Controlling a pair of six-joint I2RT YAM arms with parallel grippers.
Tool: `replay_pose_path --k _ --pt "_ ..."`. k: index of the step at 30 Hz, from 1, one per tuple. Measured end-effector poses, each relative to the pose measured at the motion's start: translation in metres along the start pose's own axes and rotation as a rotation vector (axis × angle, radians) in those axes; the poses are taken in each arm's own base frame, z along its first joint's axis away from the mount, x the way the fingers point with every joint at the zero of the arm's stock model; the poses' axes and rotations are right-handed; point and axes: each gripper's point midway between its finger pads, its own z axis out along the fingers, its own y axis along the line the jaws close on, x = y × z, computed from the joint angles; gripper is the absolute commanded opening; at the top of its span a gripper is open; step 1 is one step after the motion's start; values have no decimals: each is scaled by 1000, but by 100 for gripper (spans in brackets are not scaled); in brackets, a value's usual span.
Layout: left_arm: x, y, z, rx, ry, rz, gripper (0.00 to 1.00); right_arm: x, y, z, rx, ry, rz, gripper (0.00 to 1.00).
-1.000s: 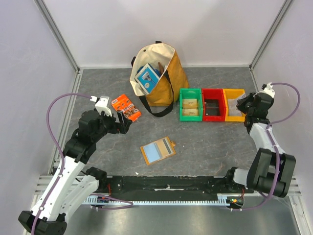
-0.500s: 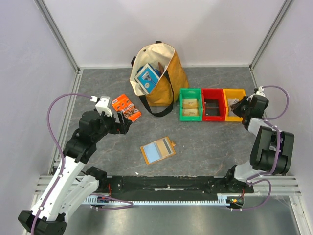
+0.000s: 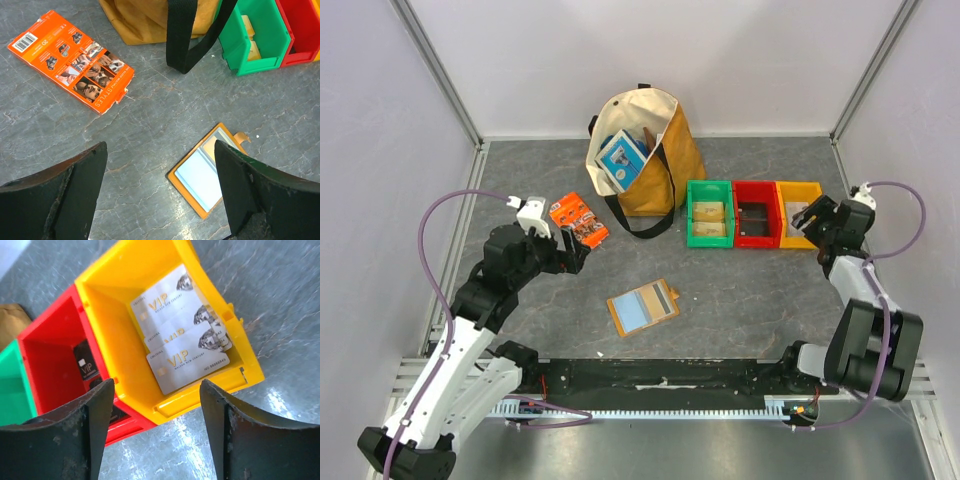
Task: Take the credit cards out of the card holder
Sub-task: Place the credit card in the storage box, then remove the credit card from the card holder.
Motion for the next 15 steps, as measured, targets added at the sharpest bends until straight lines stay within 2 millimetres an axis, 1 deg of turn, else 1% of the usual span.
replay_pose_path --k 3,5,7,9,11,13,15 --pt "2 0 2 3 8 -1 92 -18 9 -22 -11 -64 -19 78" --pt "5 0 3 7 20 -2 92 -28 21 -36 -43 -103 -36 78" --pt "8 -2 6 17 37 -3 92 -29 40 -46 -96 -119 -61 78" --pt "11 -3 8 24 51 -5 90 -22 64 -56 -169 -110 -92 77" --pt "14 -6 10 43 68 -7 88 -9 95 -67 -264 -90 -134 76" --pt "17 -10 12 67 84 -11 88 10 129 -82 -376 -52 -177 74" --pt "20 -15 14 94 97 -20 88 31 159 -97 -482 -10 -214 73"
